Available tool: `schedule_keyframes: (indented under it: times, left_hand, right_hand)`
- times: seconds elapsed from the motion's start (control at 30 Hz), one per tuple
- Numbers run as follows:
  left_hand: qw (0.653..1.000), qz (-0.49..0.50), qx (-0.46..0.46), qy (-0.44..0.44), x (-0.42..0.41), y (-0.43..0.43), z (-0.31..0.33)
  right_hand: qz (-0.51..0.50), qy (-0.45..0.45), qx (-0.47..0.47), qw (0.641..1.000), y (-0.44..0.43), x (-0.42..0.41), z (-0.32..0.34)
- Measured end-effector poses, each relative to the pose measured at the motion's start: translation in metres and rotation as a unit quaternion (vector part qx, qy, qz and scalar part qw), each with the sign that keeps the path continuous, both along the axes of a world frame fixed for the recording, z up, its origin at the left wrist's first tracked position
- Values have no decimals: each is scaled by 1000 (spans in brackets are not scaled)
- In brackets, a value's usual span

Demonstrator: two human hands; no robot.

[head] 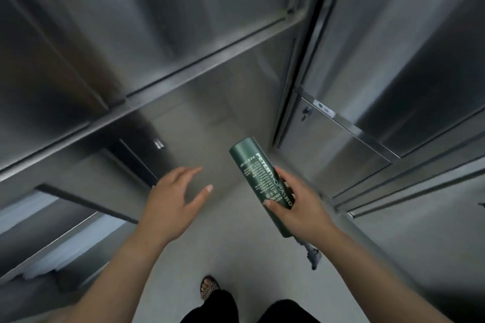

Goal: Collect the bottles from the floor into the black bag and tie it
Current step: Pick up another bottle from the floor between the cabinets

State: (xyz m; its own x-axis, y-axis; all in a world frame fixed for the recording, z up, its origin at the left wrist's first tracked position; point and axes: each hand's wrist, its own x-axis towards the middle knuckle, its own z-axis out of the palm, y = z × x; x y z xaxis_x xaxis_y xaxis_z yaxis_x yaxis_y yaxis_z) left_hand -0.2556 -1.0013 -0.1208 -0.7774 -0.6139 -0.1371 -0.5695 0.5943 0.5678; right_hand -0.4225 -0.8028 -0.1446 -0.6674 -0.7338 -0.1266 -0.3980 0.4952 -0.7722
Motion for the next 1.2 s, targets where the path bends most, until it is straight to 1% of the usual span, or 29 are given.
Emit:
schedule_keyframes:
  times: [0.1,0.17,0.3,0.37,0.47,0.6,0.73,0.87,1.03,1.2]
  left_hand:
    - [999,44,7,-16,25,-9,9]
    - [997,80,-6,-22,41,-10,12]
    - [985,166,-22,-38,59,6,19]
    - [975,218,-26,-41,62,25,23]
    - [952,300,-39,-42,66,62,31]
    - [907,417,-46,-52,74,122,39]
    - [858,508,-50,-65,92,186,47]
    - [797,597,-40,-76,112,254,50]
    - [723,686,-31,-73,138,346,51]
    - [646,758,-39,-80,175,454,51]
  right_hand:
    - [54,10,-4,998,-23,-5,7]
    - [91,7,-13,996,-38,-8,10]
    - [178,1,-29,984,-64,-9,9]
    - [225,-9,-34,974,-72,-9,7]
    - [313,-40,-40,948,-82,-8,5]
    - [432,-51,-53,899,-91,7,3]
    - [522,-46,-52,850,-84,40,8]
    - [616,-31,-65,784,-64,79,18]
    - [705,-34,-60,705,-21,139,31]
    - [783,-38,-54,618,55,212,42]
